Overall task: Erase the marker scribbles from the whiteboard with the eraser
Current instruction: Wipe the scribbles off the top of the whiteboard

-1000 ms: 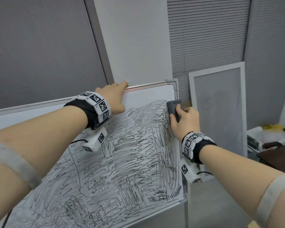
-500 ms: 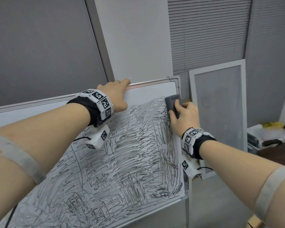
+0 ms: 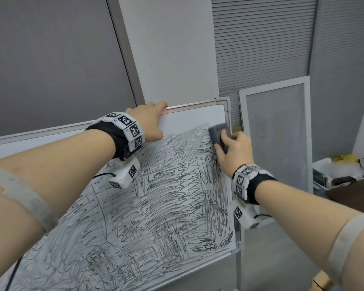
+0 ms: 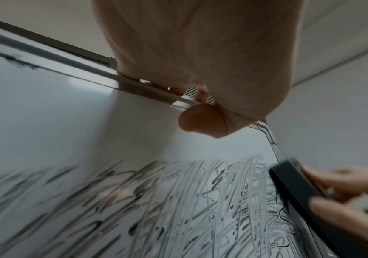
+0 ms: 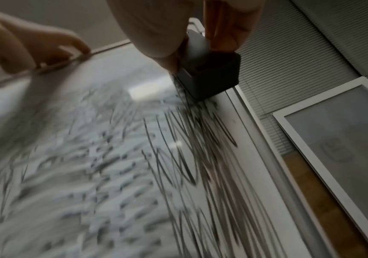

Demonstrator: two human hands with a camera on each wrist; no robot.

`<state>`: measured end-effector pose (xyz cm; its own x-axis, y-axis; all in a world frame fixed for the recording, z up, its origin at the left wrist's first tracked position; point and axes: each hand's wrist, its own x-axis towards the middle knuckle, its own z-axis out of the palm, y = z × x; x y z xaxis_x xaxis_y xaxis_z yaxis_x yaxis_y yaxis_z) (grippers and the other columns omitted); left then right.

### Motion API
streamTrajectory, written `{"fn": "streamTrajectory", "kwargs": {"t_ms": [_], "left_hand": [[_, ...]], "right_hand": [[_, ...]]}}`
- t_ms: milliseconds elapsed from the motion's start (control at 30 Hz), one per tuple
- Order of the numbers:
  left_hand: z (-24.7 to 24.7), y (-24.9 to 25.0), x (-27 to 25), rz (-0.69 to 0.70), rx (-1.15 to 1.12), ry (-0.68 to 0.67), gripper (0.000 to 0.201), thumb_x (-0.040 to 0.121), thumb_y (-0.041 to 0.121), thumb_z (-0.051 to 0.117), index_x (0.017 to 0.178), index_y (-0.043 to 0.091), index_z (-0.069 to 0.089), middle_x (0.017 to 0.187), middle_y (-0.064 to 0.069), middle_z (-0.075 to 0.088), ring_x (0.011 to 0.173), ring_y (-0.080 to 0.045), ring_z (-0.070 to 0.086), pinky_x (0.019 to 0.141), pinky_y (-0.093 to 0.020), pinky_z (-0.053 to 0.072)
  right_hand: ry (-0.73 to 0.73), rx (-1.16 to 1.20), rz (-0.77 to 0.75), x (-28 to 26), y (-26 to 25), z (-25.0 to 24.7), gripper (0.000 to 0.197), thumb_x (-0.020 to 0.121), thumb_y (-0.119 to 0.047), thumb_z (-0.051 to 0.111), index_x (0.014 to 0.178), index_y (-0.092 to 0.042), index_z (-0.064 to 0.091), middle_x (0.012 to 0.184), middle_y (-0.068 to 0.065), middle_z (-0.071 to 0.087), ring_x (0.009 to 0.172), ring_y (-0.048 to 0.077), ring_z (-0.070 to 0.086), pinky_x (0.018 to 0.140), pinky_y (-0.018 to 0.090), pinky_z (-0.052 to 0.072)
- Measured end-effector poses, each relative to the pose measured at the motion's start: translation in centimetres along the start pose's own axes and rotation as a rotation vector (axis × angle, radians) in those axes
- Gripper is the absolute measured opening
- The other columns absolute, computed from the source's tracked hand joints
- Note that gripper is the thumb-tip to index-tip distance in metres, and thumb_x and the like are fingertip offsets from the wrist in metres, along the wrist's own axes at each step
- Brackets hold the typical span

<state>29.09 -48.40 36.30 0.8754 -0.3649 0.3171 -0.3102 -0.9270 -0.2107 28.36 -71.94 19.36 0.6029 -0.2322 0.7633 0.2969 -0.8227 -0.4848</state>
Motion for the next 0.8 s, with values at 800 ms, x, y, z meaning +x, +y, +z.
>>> {"fn": "streamTrajectory", "kwargs": {"t_ms": [800], "left_hand": [[0.6,-0.1,0.5,0.01,-0.023,0.028,0.067,0.069,0.018,0.059,0.132,0.027,0.036,0.113,-0.004,0.053,0.102,-0.032,0.055,0.083,-0.043,0.034]], "right_hand": [[-0.111,-0.032,0.277,-4.1,1.1,0.2,0.046,0.092,-0.033,0.062,0.134,-0.015,0.058,0.116,0.017,0.052,0.113,0.033,0.042,0.093,0.039,0.039]]}}
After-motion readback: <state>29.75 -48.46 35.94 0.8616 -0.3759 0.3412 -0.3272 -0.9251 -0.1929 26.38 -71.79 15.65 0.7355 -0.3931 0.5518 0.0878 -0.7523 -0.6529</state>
